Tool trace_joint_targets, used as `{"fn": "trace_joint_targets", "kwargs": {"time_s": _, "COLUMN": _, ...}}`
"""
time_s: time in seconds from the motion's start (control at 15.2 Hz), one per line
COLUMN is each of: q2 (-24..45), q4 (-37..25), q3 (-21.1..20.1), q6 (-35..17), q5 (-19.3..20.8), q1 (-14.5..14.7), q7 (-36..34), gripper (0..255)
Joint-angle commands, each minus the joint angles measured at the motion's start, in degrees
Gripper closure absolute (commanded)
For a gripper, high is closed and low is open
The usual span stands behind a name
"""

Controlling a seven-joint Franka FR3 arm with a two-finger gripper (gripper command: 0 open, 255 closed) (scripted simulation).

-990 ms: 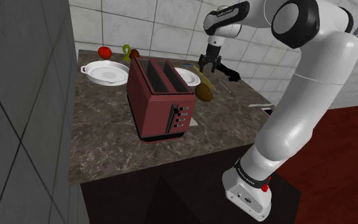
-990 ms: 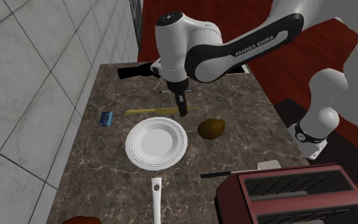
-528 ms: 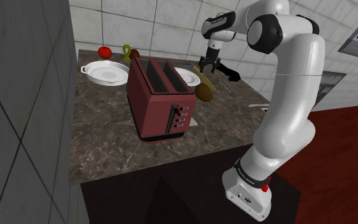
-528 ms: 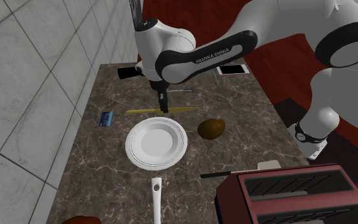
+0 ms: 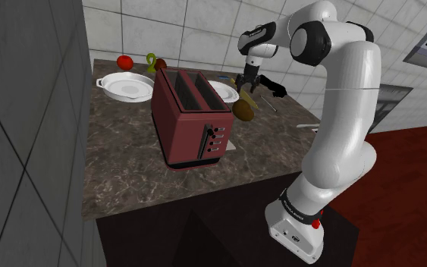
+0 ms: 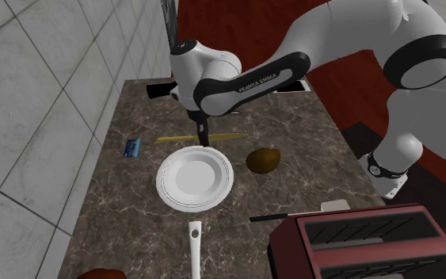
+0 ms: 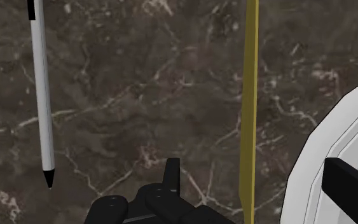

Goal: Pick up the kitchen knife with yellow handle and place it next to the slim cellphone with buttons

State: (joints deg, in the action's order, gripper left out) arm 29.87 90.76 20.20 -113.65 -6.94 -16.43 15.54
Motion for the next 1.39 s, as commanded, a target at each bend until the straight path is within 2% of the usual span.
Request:
{"fn": "trace_joint_targets", "kwargs": {"time_s": 0.0, "q2": 0.17, "q4": 0.16, "q3": -0.05, "q6": -0.36, "q5": -0.06, "q1": 0.0, "q7": 0.0, "gripper": 0}}
{"fn": "trace_joint_targets", "kwargs": {"time_s": 0.4, "q2": 0.17, "q4": 0.16, "q3": -0.05, "q6": -0.36, "q5": -0.06, "q1": 0.0, "q7": 0.0, "gripper": 0}}
{"fn": "trace_joint_targets", "kwargs": {"time_s": 0.46, "q2": 0.17, "q4": 0.16, "q3": -0.05, "q6": -0.36, "q5": -0.06, "q1": 0.0, "q7": 0.0, "gripper": 255}}
{"fn": "trace_joint_targets", "kwargs": {"time_s": 1.06, "q2": 0.17, "q4": 0.16, "q3": -0.04, "q6": -0.36, "q5": -0.06, "q1": 0.0, "q7": 0.0, "gripper": 255}}
{"fn": "trace_joint_targets", "kwargs": {"time_s": 1.12, "q2": 0.17, "q4": 0.16, "q3": -0.04, "q6": -0.36, "q5": -0.06, "q1": 0.0, "q7": 0.0, "gripper": 0}}
{"fn": "trace_joint_targets", "kwargs": {"time_s": 1.32, "q2": -0.67, "q4": -2.84, "q3": 0.33, "q6": -0.16, "q5": 1.25, "q1": 0.98, "q7": -1.04, "gripper": 0}}
